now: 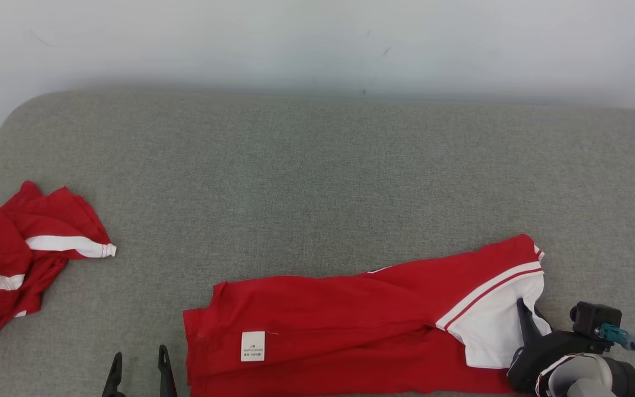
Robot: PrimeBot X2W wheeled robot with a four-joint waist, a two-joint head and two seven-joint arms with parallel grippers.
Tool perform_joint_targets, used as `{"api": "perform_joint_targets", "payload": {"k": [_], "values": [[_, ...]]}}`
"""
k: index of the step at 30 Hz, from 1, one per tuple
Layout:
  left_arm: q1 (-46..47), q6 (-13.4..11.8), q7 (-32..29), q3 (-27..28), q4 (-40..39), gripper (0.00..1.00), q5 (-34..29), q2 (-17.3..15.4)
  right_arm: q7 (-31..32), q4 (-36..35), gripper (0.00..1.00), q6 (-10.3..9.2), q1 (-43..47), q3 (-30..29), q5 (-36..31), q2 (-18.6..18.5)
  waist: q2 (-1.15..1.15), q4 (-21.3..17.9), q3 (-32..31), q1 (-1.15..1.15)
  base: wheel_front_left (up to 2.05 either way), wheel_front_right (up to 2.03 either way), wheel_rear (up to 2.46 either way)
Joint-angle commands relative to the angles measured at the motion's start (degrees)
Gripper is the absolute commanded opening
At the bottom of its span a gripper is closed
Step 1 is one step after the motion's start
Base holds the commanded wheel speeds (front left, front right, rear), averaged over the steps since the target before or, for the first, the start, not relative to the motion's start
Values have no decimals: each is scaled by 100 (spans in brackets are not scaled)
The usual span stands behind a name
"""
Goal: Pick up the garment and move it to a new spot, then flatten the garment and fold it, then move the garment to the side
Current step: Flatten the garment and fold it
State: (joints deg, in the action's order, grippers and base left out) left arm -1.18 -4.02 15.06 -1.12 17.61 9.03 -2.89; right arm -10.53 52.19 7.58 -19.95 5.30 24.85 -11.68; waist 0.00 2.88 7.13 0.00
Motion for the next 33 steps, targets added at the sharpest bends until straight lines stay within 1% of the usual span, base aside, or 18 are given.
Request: {"api": "perform_joint_targets", "payload": {"k": [1, 4, 7, 8, 10, 13, 14, 18, 21, 24, 29, 33], "values": [[-20, -6, 15, 5, -1, 100, -29, 2, 50, 247, 0, -22, 266, 87, 68, -6, 0, -23, -12, 0, 0, 0, 0], [-4, -3, 15, -23, -21, 100, -23, 0, -170, 328, 0, -29, 194, -17, 140, -178, 0, -55, -32, 0, 0, 0, 0], [-10, 36, 15, -40, -26, 100, -64, 2, -354, 492, 0, -46, 94, -384, 51, -423, 0, -94, -67, 0, 0, 0, 0], [-17, 37, 15, -52, -32, 100, -64, 3, -407, 540, 0, -46, 66, -549, -1, -454, 0, -111, -80, 0, 0, 0, 0], [-53, 36, 15, -71, -47, 100, -64, 1, -437, 594, 0, -34, 4, -918, -131, -431, 0, -157, -118, 0, 0, 0, 0], [-73, 38, 15, -98, -29, 100, -47, 0, -455, 296, 0, -21, 17, -1539, -510, -451, 0, -248, -169, 0, 0, 0, 0], [-85, 37, 15, -115, -13, 100, -15, 1, -456, 98, 0, -21, 125, -1878, -816, -369, 0, -314, -207, 0, 0, 0, 0], [-94, 19, 15, -142, 8, 100, 15, 0, -457, -328, 0, -19, 255, -2250, -1296, -86, 0, -450, -267, 0, 0, 0, 0], [-100, 16, 15, -143, 9, 100, 20, 1, -458, -610, 0, -18, 307, -2206, -1432, 84, 0, -518, -284, 0, 0, 0, 0], [-110, 16, 15, -150, 24, 100, 14, 1, -457, -1056, 0, -18, 406, -1893, -1492, 301, 0, -613, -307, 0, 0, 0, 0], [-127, 26, 15, -213, 57, 100, 92, 2, -457, -1749, 0, -18, 640, -1089, -1354, 511, 0, -704, -347, 0, 0, 0, 0], [-100, 40, 15, -317, 66, 100, 87, 0, -456, -2187, 0, -17, 864, -143, -1114, 613, 0, -687, -383, 0, 0, 0, 0]]}}
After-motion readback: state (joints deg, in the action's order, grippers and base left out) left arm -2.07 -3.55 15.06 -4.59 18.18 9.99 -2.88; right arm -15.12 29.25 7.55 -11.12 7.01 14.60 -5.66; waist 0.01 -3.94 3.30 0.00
